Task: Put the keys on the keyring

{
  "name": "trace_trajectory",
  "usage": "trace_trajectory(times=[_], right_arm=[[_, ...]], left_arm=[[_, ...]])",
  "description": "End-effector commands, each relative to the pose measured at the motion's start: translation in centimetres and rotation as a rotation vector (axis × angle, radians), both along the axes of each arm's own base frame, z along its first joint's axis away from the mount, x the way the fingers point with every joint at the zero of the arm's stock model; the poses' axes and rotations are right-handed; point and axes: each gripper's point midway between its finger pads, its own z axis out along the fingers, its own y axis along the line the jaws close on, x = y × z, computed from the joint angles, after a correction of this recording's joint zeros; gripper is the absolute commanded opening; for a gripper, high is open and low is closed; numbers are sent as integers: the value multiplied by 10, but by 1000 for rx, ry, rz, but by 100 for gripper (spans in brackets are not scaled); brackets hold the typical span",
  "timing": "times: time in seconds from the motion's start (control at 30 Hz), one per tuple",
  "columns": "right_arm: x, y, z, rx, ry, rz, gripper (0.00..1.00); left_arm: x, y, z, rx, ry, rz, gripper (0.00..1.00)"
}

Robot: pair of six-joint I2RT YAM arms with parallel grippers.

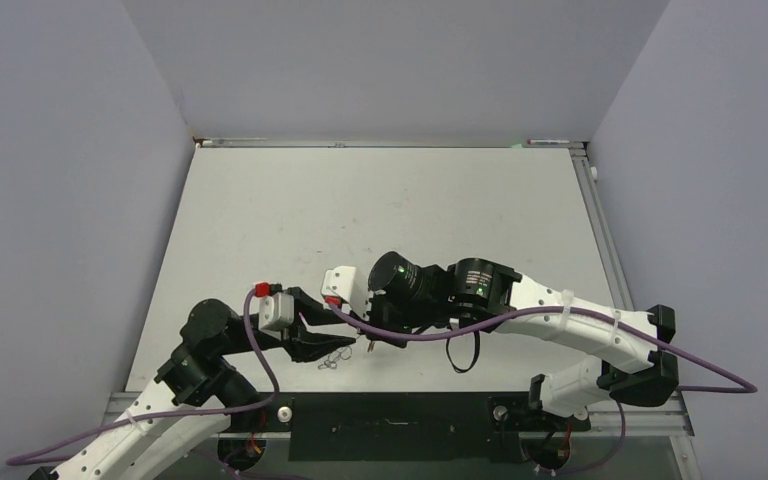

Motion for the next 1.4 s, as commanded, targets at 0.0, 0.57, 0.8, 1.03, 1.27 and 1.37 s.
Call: trace_trajectory(times=[0.0,0.57,0.8,1.03,1.27,1.37], right_arm=[[-9,-1,18,24,6,49,5],[-19,8,21,35,5,136,5],[-20,11,19,28,4,144,5],[-21,13,17,23,7,149,5],[-19,15,25,39,-9,142,5],[-19,14,28,41,-17,141,5]], left_arm=[[-2,1,17,-33,-49,-3,34],[-5,-8,8,-4,-16,-54,28],[-9,-11,6,1,-6,-80,25],[-14,-12,6,-3,-4,-107,18],[-17,-14,0,14,8,-116,16],[-16,-15,-3,25,8,-106,16]])
